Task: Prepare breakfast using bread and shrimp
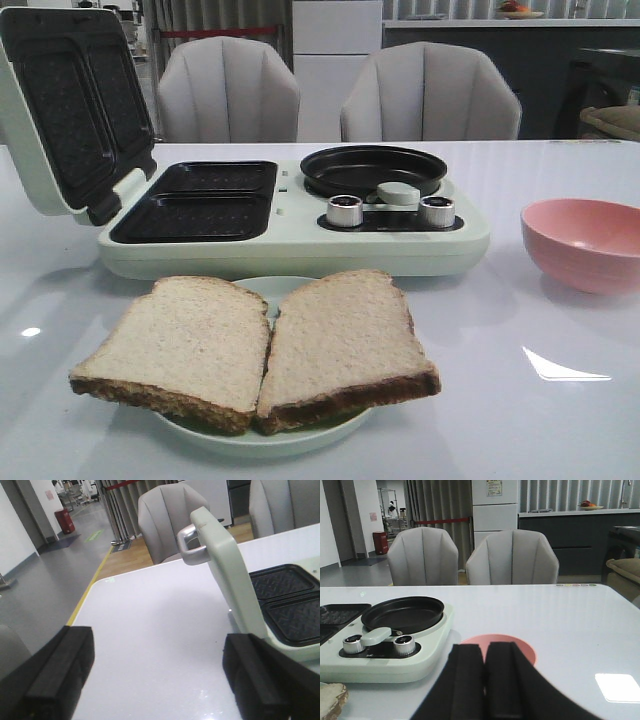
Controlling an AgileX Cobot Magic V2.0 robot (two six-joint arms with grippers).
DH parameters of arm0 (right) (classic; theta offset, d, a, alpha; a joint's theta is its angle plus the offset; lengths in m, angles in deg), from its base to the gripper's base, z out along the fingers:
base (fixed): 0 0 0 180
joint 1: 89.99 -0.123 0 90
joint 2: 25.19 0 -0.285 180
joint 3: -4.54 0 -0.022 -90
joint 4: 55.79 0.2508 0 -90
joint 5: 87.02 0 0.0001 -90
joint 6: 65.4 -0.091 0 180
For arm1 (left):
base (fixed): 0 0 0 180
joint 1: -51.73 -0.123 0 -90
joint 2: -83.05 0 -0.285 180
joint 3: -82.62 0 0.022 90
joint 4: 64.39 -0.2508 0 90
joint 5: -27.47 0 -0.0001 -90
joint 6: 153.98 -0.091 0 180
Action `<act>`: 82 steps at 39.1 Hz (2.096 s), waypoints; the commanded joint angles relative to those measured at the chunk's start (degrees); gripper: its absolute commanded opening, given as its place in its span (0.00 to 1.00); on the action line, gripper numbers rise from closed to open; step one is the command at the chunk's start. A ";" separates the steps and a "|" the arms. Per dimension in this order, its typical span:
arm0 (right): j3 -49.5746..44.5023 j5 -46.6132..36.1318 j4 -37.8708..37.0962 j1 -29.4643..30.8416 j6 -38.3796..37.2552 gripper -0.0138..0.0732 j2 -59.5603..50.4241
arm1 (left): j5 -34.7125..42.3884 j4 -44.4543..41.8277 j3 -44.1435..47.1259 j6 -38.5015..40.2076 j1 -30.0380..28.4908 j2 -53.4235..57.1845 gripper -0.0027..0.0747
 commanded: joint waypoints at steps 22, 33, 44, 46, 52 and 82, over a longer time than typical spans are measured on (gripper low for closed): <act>0.93 -4.50 -0.57 0.32 0.16 0.33 -1.16 | -5.83 -16.31 -1.68 0.68 26.93 -17.80 0.79; 0.93 -4.50 -0.57 0.32 0.16 0.33 -1.16 | -12.06 -26.80 -1.95 1.81 49.74 -35.34 0.79; 0.93 -4.50 -0.57 0.32 0.16 0.33 -1.16 | -10.94 -38.45 -6.24 12.30 53.45 -52.66 0.79; 0.93 -4.50 -0.57 0.32 0.16 0.33 -1.16 | -11.05 -39.25 -7.17 12.30 53.45 -55.11 0.79; 0.93 -4.50 -0.57 0.32 0.16 0.33 -1.16 | -11.25 -40.54 -9.49 12.30 53.45 -61.24 0.79; 0.93 -4.50 -0.57 0.32 0.16 0.33 -1.16 | -9.89 -53.58 -14.22 15.96 49.19 -73.81 0.79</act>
